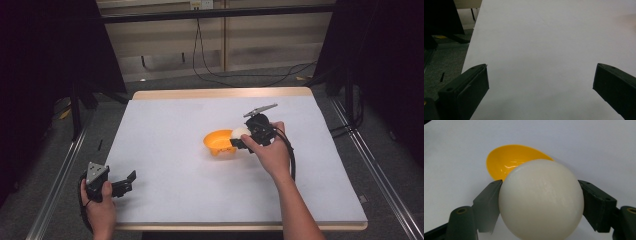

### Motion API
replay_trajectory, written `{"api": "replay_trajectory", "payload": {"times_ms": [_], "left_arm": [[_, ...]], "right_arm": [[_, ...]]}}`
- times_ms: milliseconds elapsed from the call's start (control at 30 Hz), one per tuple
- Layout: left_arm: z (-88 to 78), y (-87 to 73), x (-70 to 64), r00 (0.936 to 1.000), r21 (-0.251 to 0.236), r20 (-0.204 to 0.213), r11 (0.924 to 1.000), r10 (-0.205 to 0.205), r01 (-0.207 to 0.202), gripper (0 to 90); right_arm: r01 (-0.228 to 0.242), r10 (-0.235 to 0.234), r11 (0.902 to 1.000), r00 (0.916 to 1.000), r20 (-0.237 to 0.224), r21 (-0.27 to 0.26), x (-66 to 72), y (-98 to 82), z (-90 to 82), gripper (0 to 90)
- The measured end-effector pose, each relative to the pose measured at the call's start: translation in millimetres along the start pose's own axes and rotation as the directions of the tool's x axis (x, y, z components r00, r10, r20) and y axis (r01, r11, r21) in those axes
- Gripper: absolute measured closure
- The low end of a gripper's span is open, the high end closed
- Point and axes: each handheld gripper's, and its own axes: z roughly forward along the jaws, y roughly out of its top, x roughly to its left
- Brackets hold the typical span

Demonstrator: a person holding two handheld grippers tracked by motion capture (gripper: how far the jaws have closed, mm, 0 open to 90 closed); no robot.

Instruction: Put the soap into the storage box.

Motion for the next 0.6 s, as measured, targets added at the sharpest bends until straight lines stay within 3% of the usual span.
{"api": "replay_trajectory", "payload": {"times_ms": [600], "left_arm": [[-0.2, -0.1, 0.3, 1.0, -0.001, 0.004, 1.0, -0.002, 0.002, 0.0]], "right_arm": [[0.017, -0.017, 0.9996, 0.9998, -0.014, 0.024, 14.9, 21.3, 23.9, 24.6]]}}
